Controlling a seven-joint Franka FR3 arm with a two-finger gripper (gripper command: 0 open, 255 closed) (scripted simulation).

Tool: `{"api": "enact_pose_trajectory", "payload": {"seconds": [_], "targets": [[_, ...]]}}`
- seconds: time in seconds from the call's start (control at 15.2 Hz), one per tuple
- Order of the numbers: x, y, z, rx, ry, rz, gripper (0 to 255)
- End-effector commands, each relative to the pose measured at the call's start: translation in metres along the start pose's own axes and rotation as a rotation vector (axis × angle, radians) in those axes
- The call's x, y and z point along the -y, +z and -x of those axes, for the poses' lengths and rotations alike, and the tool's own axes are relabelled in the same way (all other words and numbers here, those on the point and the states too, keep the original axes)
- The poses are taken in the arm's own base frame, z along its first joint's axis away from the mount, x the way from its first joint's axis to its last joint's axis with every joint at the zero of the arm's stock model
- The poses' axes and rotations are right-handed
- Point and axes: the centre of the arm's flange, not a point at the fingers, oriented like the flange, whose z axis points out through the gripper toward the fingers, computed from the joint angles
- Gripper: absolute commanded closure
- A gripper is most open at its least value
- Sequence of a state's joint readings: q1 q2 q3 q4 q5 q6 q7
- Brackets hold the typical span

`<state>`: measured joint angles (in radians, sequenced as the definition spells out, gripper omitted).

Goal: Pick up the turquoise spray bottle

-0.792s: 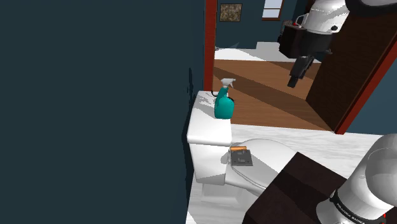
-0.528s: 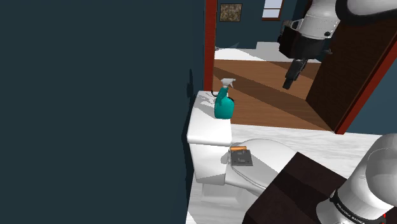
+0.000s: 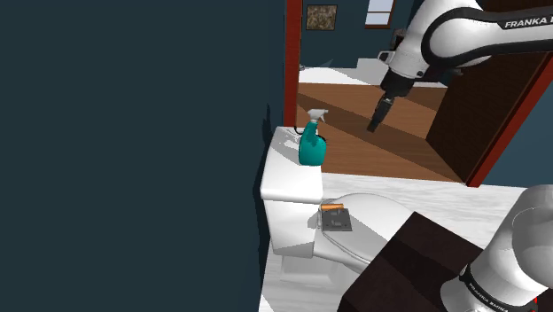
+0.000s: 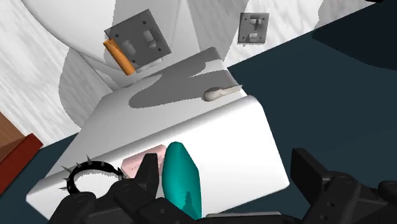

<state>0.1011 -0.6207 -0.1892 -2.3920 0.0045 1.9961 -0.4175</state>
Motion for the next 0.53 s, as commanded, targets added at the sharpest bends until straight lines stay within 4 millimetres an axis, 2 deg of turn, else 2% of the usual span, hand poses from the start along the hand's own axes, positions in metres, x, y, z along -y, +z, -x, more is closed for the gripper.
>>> {"api": "enact_pose_trajectory", "payload": {"seconds": [0.0,0.46], "targets": [[-0.013,0.019,-0.010,-0.036,-0.049,-0.015,0],[-0.052,0.082,-0.058,-0.149,-0.212,-0.077,0]]}}
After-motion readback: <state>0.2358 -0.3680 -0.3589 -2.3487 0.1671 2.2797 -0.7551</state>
